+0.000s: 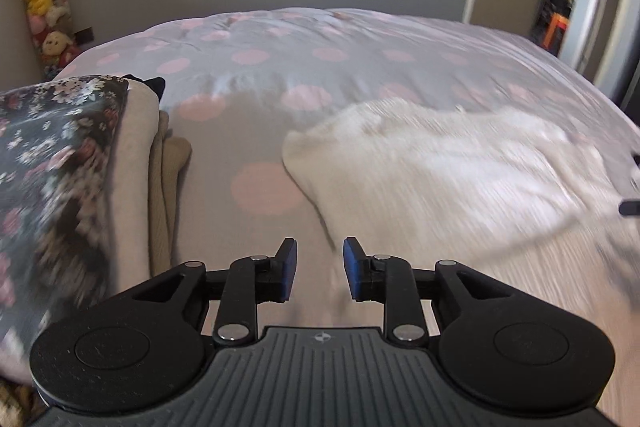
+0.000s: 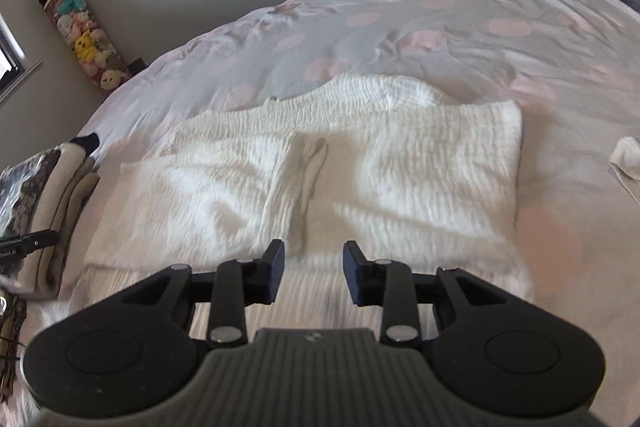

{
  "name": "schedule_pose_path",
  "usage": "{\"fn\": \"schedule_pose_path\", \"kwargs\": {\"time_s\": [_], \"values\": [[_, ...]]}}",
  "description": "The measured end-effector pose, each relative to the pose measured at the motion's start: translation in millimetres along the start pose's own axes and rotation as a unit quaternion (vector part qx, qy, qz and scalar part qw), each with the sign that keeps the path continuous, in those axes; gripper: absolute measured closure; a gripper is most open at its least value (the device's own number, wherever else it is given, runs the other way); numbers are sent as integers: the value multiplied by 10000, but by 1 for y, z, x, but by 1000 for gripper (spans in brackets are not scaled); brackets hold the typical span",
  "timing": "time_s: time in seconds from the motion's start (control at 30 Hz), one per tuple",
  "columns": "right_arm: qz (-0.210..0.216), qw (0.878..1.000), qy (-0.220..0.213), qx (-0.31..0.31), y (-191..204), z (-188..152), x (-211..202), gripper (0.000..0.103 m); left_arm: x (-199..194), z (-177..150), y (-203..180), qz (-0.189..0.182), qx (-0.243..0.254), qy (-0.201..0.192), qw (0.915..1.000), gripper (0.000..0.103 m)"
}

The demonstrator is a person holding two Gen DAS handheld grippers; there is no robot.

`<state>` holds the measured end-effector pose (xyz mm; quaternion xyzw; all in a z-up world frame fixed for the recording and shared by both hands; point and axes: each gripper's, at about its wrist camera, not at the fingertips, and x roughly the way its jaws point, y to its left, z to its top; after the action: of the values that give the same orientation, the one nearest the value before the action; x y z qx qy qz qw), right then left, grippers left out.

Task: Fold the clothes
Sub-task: 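Carry both open grippers around the bed to the shirt hem, then close the right gripper on the shirt hem, then the left gripper beside it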

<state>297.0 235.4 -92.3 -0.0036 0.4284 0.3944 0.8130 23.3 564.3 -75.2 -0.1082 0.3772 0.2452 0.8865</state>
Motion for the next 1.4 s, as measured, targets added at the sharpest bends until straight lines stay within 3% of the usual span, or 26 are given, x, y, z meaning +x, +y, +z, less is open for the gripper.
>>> {"fn": "schedule_pose_path", "kwargs": {"time_s": [0.2,0.37,0.5,0.77,0.9,1.07,1.17,1.2,1.3,1.4], "values": [[95,9966,470,-663,25,-53,-75,61,-79,-34,-26,-180,632,115,9978,79],[326,9841,850,-1527,52,-105,-131,56,-129,-62,-58,-361,1220,234,9916,79],[525,9652,1033,-2343,74,-142,-172,51,-161,-87,-87,-408,1637,238,9854,78],[317,9249,1026,-3648,100,-193,-236,49,-200,-123,-125,-485,1980,252,9787,78],[171,9062,1181,-4058,104,-215,-248,50,-210,-139,-140,-401,2215,309,9739,78],[-227,8739,1295,-4681,108,-241,-247,50,-216,-156,-153,-382,2439,377,9683,78],[-345,8737,1215,-4698,108,-243,-246,54,-215,-161,-163,-473,2631,375,9629,78],[-385,8736,1189,-4704,108,-244,-245,67,-215,-163,-167,-504,2695,375,9609,78],[-519,8730,1058,-4733,109,-242,-244,86,-215,-169,-177,-595,2886,374,9549,78],[-622,8754,878,-4712,110,-236,-245,92,-214,-175,-187,-687,3075,372,9483,77]]}}
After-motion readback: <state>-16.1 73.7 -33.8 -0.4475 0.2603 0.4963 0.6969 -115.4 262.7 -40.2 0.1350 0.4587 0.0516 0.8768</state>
